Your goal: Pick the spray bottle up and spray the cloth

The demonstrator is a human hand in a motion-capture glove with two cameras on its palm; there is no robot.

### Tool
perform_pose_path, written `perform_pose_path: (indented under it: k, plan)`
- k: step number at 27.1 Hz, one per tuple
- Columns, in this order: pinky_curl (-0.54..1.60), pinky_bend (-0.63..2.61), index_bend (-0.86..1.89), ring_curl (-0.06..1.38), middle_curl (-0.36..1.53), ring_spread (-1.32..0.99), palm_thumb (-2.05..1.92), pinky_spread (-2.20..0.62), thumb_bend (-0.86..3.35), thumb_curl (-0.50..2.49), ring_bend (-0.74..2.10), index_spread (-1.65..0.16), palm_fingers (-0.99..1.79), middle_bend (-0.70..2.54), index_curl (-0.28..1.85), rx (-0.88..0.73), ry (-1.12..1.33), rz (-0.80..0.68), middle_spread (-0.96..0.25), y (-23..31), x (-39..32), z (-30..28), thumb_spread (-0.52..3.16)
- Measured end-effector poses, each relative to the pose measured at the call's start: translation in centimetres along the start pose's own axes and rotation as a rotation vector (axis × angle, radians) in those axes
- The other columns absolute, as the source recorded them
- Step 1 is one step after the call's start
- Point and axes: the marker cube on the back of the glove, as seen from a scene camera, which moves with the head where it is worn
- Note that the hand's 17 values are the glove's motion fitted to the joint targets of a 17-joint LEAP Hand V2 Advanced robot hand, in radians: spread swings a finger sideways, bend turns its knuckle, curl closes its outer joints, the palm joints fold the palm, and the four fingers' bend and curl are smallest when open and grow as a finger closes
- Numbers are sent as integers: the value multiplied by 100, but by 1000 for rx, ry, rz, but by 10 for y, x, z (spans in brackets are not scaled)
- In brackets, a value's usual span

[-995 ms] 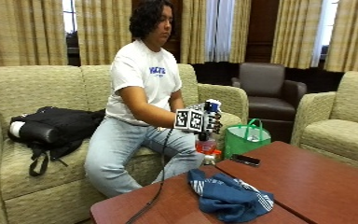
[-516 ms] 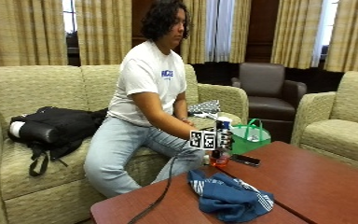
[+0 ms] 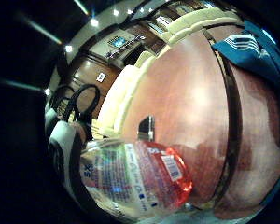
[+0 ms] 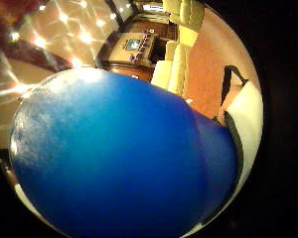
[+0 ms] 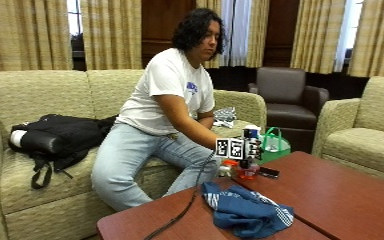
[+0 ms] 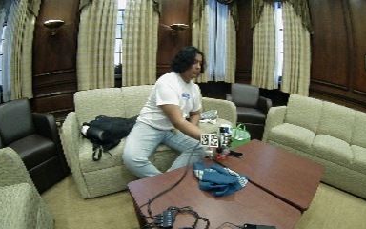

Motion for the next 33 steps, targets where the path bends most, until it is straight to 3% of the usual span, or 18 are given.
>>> perform_pose_path:
  k: [10, 21, 33]
  plan:
    - [37, 40, 34, 45, 50, -21, 86, -30, -4, 80, 60, -28, 138, 57, 58, 42, 23, 1, -23, -29, 4, 18, 28]
    - [37, 39, 34, 45, 50, -21, 85, -31, -4, 80, 60, -29, 138, 57, 58, 61, 33, 49, -22, -26, 3, 23, 29]
    - [37, 39, 14, 42, 48, -20, 83, -23, -5, 76, 55, -30, 117, 51, 52, -79, 114, 103, -19, -2, -2, 17, 51]
